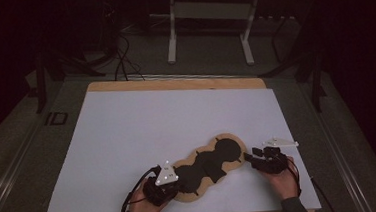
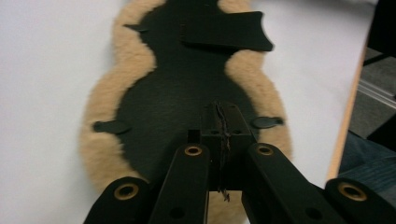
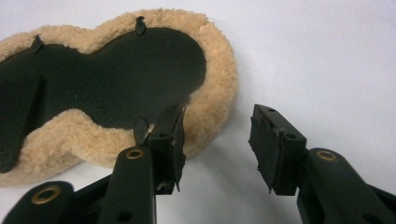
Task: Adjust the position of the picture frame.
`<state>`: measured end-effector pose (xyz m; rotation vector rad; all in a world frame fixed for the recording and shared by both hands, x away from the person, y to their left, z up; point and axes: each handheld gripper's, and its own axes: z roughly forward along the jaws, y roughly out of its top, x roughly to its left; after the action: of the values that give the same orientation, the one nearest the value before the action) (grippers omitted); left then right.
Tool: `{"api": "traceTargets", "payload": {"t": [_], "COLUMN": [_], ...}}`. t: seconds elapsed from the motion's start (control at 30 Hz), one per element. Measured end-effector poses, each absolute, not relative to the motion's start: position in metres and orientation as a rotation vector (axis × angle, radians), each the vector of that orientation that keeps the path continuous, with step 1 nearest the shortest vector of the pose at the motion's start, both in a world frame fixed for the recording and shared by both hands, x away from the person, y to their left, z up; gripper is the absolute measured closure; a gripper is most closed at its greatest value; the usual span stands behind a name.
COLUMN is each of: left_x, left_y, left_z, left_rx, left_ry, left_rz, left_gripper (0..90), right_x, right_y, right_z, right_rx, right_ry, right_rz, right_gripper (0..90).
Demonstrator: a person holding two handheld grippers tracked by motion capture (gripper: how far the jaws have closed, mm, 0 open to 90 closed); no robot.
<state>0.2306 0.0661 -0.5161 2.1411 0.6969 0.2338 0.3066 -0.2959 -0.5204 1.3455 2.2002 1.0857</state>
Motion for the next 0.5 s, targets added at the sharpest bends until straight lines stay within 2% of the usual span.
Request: {"api": "traceTargets", "payload": {"t": [0.5], "left_x": [0.217], "left_y": [0.045], "left_z": [-0.515], "left_rx": [2.124], "left_ry": [0.628], "left_rz": [0.176], "left_gripper": [90.0], "right_x": [0.307], "right_y": [-0.297], "right_z": [-0.522], "right_rx": [1.359], "right_ry": [2.203], "right_rz": [1.087], "right_gripper": [50.8]}}
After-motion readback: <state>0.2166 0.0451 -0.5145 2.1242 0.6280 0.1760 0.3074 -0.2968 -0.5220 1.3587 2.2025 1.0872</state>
